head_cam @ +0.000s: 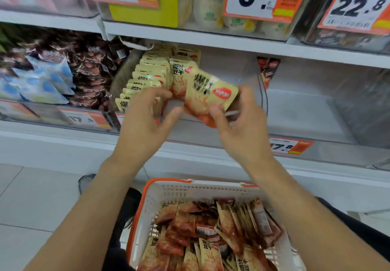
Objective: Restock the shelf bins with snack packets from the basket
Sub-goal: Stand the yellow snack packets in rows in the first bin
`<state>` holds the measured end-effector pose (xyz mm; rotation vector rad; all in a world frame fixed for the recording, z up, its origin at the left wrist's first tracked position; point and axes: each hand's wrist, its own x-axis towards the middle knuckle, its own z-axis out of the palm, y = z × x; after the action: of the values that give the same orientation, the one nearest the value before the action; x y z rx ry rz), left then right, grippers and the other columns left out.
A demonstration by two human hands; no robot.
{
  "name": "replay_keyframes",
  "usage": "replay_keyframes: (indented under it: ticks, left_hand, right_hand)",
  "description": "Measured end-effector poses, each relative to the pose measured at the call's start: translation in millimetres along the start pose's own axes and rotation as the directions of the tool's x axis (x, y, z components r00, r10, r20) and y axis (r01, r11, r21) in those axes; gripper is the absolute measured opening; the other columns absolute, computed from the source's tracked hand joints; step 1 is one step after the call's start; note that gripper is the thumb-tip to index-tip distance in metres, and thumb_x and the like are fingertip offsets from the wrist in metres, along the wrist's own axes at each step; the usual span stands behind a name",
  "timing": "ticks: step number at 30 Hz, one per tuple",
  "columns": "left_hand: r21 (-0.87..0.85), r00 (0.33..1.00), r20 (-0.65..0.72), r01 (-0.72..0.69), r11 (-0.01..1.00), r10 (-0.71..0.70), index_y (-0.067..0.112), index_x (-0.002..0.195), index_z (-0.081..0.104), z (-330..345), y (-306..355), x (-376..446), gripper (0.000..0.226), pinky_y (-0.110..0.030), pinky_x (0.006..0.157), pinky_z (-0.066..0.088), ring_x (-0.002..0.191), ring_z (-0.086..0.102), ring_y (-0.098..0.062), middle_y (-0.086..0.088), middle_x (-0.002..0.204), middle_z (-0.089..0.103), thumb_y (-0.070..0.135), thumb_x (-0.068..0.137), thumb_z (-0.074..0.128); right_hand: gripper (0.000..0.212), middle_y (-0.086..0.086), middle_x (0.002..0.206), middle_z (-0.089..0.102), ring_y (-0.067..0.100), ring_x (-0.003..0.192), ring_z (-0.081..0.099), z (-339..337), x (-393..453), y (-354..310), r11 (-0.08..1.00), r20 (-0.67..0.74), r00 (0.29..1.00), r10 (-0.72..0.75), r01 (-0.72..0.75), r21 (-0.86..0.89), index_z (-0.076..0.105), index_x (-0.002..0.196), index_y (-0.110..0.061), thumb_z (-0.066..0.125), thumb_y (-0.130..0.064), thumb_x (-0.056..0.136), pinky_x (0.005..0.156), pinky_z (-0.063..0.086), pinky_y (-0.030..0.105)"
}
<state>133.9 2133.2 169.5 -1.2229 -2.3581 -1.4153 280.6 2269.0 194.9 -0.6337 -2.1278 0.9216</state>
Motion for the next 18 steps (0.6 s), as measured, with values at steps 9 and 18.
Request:
replay_keyframes:
  ticks: [9,18]
  left_hand:
    - [0.346,0.997,0.011,-0.071,0.936,0.071,0.015,0.137,0.055,10.3,-55.5,-1.2,0.065,-0.05,0.122,0.009,0.148,0.024,-0.033,-0.006,0.149,0.046,0.057,0.088,0.054]
    - [0.424,0.99,-0.011,-0.121,0.897,0.138,0.011,0.139,0.053,18.7,-67.0,-2.7,0.065,-0.052,0.123,0.011,0.147,0.028,-0.033,-0.008,0.149,0.046,0.055,0.091,0.059]
  right_hand:
    - [0.038,0.009,0.112,0.069,0.03,0.105,0.063,72.1,111.4,50.5,0.933,0.232,0.961,0.151,-0.062,-0.353,0.059,0.113,-0.013,0.078,-0.021,0.081,0.075,0.043,0.028]
    - [0.031,0.003,0.092,0.068,0.025,0.096,0.066,114.6,144.2,70.7,0.908,0.186,0.971,0.151,-0.062,-0.415,0.063,0.105,-0.014,0.079,-0.021,0.079,0.07,0.039,0.023]
